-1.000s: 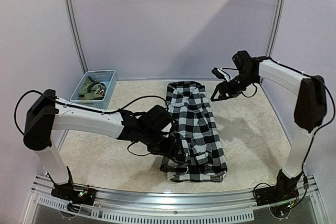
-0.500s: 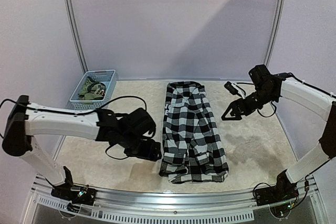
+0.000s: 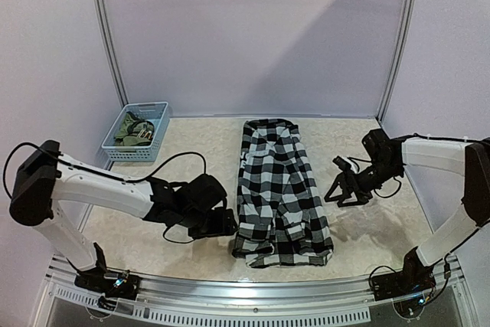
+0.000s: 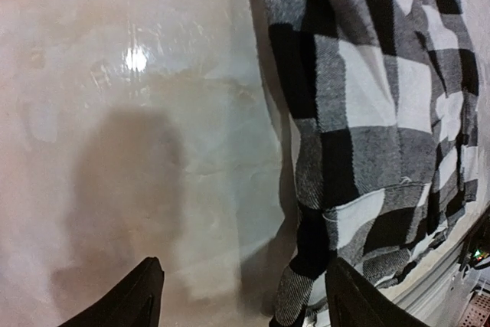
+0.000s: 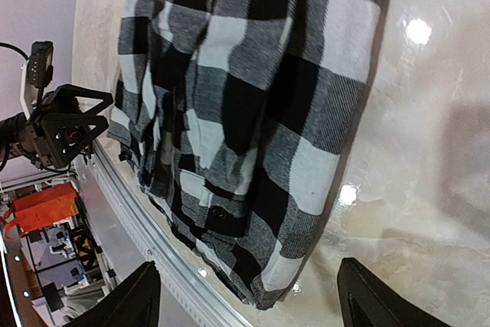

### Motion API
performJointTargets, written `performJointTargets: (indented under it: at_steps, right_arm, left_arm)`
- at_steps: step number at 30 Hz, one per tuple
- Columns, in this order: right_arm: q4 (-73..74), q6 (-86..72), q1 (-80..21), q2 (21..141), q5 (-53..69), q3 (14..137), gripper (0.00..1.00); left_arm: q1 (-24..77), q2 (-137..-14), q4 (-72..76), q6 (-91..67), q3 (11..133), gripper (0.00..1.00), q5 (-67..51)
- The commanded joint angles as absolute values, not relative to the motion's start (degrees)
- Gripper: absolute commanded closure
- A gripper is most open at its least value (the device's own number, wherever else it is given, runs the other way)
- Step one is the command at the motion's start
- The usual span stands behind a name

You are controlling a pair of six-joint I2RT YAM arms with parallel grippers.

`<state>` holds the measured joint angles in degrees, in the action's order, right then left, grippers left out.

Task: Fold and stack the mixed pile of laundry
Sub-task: Pick up the rectangle-folded shirt from the center of the board.

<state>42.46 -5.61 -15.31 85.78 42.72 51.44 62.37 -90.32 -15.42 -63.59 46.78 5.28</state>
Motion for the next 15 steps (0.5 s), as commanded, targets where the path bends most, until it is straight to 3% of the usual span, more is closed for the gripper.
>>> performJointTargets:
  at_steps: [1,7,15]
  right_arm:
    - [43.8,-11.1,-15.1,88.7,42.9,49.1,0.2]
    - [47.3,-14.0,-16.5,88.0,44.2,45.2,0.31]
    - [45.8,-16.1,-23.5,91.1,44.7,44.1,0.32]
  left_arm:
    - [62.6,-94.1,-13.2,-66.9,49.7,0.27,0.5]
    - [62.1,-99.1,-9.2,-70.8,50.4,0.34,-9.1]
    - [63.3,-102.8,-4.5,-74.5,51.3,0.44,-14.7]
